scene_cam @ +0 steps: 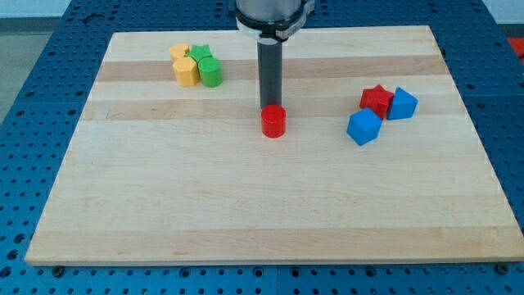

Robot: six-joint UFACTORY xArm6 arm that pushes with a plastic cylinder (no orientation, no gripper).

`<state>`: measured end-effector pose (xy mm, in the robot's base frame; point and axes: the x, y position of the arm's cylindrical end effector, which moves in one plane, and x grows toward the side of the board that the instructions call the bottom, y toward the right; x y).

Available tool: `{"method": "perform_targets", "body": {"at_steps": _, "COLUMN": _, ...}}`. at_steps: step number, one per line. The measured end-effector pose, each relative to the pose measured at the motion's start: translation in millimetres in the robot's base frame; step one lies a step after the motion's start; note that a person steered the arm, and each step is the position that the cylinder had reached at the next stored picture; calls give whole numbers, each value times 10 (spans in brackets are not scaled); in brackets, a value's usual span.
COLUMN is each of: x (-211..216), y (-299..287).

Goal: Move red circle to the left side of the blue cube

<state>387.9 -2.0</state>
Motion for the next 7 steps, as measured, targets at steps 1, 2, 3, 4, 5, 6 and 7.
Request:
{"method": "perform_targets", "body": {"at_steps": 1, "x": 2, "y": -249}}
{"method": "perform_targets", "body": {"at_steps": 2, "x": 158, "y": -372}}
{"method": "perform_targets", "body": {"at_steps": 3, "x": 369, "y": -291}}
{"method": "perform_targets", "body": {"at_steps": 4, "x": 390, "y": 216}}
{"method": "perform_targets", "body": {"at_steps": 5, "x": 373, "y": 714}}
{"method": "perform_targets", "body": {"at_steps": 6, "x": 375, "y": 982}}
{"method": "perform_targets", "body": {"at_steps": 7, "x": 571, "y": 947}}
